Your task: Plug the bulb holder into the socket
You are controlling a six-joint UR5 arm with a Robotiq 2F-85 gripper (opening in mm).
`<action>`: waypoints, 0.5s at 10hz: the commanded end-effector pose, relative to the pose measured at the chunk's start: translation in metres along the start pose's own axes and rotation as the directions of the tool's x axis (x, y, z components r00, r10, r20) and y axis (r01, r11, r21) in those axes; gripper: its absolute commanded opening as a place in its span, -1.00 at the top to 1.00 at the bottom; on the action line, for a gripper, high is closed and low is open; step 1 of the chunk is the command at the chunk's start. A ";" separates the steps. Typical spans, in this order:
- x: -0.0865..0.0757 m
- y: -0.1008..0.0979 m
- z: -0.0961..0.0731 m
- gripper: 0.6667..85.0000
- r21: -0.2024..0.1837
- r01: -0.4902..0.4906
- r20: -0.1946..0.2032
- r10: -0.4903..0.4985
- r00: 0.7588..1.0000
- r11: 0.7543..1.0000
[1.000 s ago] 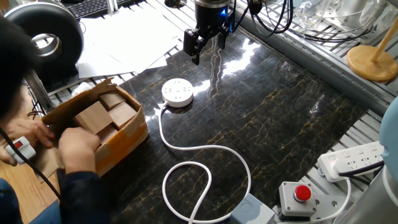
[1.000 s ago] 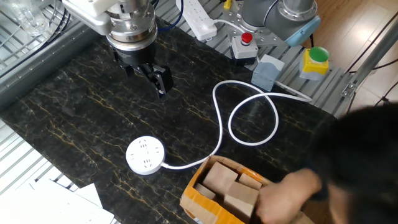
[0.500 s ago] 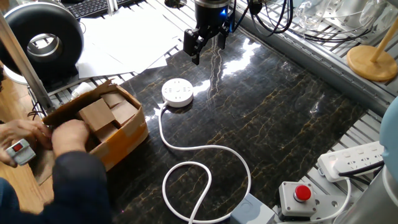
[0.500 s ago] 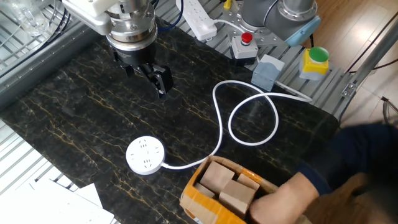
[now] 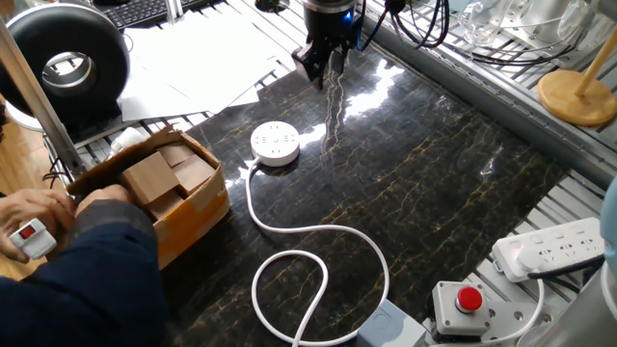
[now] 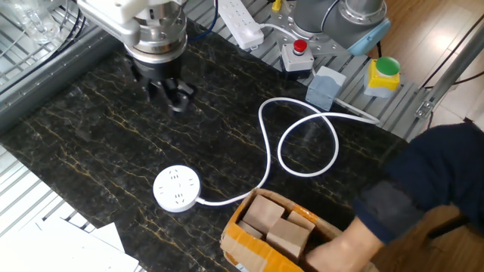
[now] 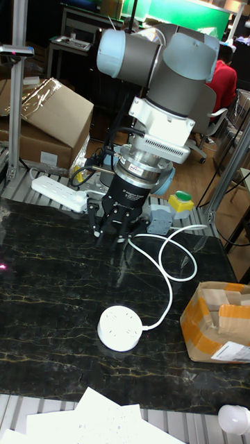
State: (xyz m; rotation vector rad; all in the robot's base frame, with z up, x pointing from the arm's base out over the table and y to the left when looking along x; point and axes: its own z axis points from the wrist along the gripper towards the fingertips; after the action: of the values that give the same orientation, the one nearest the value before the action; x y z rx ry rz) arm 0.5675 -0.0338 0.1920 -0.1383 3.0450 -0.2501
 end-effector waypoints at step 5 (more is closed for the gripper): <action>-0.004 -0.008 -0.002 0.98 0.031 0.024 0.016 -0.024 1.000 0.999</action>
State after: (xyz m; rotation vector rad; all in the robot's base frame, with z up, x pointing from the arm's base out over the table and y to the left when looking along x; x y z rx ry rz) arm 0.5714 -0.0410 0.1941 -0.1680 3.0269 -0.3018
